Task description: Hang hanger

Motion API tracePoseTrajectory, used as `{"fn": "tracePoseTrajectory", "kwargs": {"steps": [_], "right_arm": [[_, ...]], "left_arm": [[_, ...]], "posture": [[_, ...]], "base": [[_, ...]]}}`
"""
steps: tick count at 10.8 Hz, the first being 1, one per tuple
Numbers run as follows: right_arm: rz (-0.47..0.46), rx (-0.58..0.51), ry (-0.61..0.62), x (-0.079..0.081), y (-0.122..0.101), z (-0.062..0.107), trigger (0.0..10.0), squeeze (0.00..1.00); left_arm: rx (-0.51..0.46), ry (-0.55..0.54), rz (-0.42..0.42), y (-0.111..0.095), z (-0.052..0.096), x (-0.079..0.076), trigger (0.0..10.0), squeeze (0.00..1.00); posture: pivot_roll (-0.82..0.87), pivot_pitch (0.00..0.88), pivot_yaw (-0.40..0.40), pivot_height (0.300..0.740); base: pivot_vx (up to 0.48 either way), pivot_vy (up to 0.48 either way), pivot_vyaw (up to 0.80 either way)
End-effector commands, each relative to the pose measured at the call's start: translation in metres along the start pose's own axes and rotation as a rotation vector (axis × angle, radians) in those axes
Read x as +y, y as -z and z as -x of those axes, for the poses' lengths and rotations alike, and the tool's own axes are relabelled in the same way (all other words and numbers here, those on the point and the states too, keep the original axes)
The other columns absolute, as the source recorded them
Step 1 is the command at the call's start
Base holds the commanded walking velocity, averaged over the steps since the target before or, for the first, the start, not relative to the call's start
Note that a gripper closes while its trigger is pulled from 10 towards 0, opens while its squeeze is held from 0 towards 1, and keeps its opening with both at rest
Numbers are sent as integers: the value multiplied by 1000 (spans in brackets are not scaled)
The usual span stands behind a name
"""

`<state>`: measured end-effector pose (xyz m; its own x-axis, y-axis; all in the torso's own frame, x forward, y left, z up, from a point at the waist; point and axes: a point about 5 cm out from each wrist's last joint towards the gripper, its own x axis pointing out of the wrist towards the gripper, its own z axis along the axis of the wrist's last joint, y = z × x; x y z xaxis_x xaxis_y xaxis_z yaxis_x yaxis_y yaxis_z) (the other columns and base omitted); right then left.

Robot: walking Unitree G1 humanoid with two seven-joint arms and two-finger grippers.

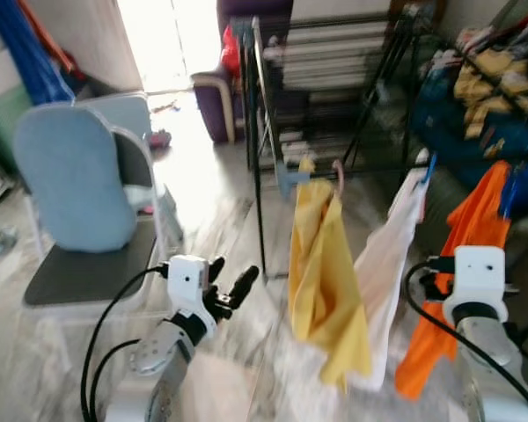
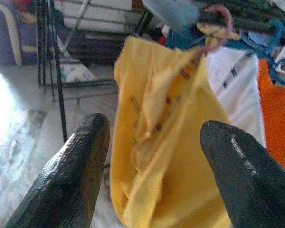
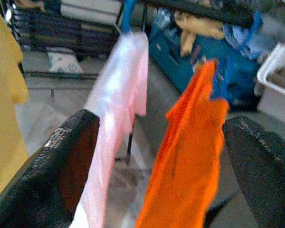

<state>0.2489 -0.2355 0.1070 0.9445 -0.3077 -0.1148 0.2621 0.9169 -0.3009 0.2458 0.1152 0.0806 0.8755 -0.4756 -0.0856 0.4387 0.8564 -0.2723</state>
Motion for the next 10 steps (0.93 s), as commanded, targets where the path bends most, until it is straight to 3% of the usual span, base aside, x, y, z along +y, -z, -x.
{"fn": "tracePoseTrajectory", "kwargs": {"steps": [1,3,8,10], "right_arm": [[-5,-18,-16,7,-4,0,10000,0],[-7,-15,-22,8,-3,1,10000,0],[-26,4,-73,16,-2,0,10000,0],[-49,31,-107,21,3,1,10000,0]], "left_arm": [[3,-32,-13,-2,5,9,10000,0],[4,-32,-12,-2,4,9,10000,0],[14,-34,-9,0,4,9,10000,0],[24,-54,0,2,4,12,10000,0]], "posture": [[-162,0,43,740],[-162,0,43,740],[-159,0,41,740],[-156,0,41,740]], "base": [[368,0,-800],[364,0,-609],[335,0,0],[0,0,0]]}}
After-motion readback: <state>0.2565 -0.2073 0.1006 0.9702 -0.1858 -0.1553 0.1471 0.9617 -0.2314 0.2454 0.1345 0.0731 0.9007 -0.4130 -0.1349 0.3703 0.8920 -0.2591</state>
